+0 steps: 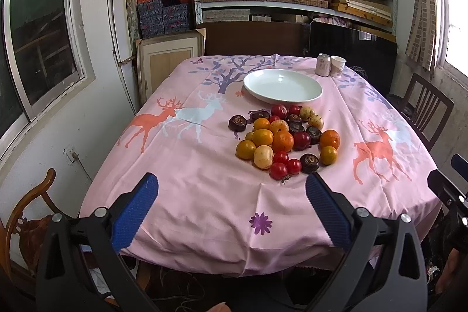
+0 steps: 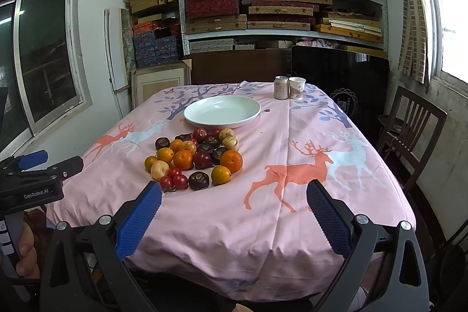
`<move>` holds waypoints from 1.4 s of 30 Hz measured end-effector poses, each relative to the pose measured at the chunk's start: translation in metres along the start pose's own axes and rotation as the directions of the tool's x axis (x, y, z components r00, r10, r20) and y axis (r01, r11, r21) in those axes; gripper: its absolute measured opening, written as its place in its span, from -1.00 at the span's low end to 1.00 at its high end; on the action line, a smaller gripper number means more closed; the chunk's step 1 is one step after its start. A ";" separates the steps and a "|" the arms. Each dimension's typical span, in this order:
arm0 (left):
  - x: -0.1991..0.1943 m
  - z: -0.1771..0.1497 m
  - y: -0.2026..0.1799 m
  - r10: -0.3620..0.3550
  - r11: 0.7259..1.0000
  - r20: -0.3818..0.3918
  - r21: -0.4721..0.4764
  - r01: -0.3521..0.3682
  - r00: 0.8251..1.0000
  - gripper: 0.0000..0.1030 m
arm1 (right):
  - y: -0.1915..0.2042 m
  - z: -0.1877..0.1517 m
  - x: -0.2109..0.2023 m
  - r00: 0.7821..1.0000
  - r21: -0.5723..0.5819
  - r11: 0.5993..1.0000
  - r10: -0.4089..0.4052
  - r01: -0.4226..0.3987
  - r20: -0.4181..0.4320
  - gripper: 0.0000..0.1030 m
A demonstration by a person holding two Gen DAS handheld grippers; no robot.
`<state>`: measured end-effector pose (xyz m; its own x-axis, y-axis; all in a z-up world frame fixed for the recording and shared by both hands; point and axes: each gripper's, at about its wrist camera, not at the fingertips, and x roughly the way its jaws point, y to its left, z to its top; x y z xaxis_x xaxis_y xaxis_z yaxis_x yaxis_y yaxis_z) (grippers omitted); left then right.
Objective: Organize fruits
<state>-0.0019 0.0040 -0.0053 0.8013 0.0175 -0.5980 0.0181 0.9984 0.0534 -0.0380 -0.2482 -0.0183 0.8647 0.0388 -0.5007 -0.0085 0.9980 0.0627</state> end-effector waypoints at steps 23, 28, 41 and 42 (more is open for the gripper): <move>0.004 -0.005 -0.005 -0.004 1.000 -0.008 0.011 0.004 1.000 0.92 | 0.000 -0.004 0.000 1.000 0.002 1.000 0.019 -0.019 -0.006 0.93; 0.004 -0.005 -0.005 -0.003 1.000 -0.007 0.010 0.003 1.000 0.92 | 0.001 -0.005 0.000 1.000 0.001 1.000 0.023 -0.023 -0.007 0.93; 0.006 -0.010 -0.007 -0.002 1.000 -0.010 0.010 0.002 1.000 0.92 | 0.001 -0.009 0.001 0.999 0.002 0.999 0.032 -0.032 -0.009 0.93; 0.006 -0.009 -0.007 -0.003 1.000 -0.009 0.010 0.003 1.000 0.92 | 0.001 -0.009 0.002 0.999 0.002 1.000 0.031 -0.031 -0.009 0.93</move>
<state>-0.0025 -0.0020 -0.0166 0.7956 0.0151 -0.6057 0.0263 0.9979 0.0595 -0.0412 -0.2470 -0.0269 0.8593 0.0706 -0.5066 -0.0348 0.9962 0.0798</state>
